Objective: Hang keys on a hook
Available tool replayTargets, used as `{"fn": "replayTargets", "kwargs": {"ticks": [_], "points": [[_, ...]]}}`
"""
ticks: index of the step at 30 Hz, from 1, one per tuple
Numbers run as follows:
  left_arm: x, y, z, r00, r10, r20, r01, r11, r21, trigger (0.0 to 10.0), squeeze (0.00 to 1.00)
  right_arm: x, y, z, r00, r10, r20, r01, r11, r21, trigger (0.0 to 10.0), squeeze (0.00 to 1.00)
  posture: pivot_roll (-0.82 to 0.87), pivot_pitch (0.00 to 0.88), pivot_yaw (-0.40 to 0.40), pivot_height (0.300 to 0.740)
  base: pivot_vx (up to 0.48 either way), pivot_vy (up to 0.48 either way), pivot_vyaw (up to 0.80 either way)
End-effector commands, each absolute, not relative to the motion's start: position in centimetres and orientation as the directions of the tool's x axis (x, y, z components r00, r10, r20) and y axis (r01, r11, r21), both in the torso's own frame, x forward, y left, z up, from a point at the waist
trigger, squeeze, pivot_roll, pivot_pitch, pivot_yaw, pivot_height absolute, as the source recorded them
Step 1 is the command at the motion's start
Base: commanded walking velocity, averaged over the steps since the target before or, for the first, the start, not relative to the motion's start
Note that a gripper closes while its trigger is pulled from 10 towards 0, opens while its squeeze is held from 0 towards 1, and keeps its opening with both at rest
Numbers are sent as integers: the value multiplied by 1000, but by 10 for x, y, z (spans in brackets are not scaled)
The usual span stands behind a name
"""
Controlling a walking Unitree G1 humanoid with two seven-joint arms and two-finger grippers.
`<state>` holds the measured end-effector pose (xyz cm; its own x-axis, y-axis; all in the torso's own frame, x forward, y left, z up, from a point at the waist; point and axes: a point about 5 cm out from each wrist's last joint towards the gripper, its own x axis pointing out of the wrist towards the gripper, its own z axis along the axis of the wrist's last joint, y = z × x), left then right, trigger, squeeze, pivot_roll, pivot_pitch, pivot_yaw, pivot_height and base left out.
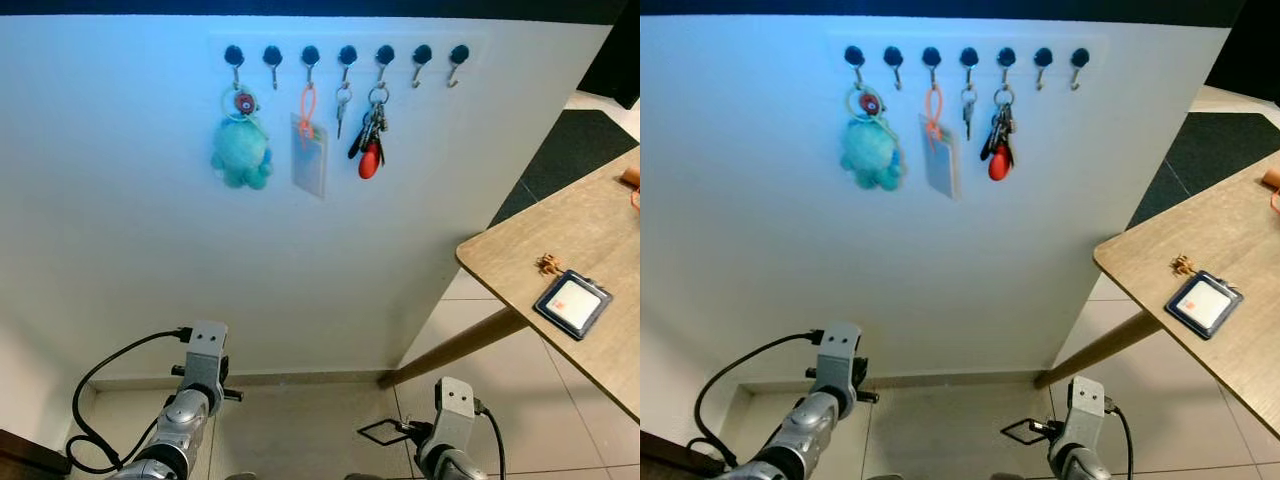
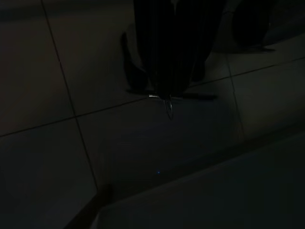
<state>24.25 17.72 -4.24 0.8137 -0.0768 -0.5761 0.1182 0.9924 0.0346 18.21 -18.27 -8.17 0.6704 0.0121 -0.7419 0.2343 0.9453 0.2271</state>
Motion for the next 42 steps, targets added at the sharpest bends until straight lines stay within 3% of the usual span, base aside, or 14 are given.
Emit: {"fn": "replayTargets", "kwargs": {"ticks": [1,18,23,32,42], "points": [[237,176,-46,803,-79,-591,119,993,29,10000,0,180,-181,-83,668,13,-744,240,943,232,10000,0,43,25,-18,740,0,480,0],[239,176,-42,828,-91,-553,132,991,34,10000,0,178,-181,-84,665,16,-747,238,943,232,10000,0,45,30,-20,740,0,22,0],[238,174,-43,826,-118,-551,189,979,73,10000,0,178,-180,-84,665,17,-746,237,943,233,10000,0,45,30,-19,740,0,-480,0],[240,180,-44,820,-42,-571,74,997,31,10000,0,178,-181,-84,666,16,-746,239,942,234,10000,0,46,33,-19,740,0,-267,0],[241,182,-42,827,-30,-561,78,995,63,10000,0,186,-180,-79,693,32,-720,210,947,244,10000,0,48,36,-22,740,0,0,0]]}}
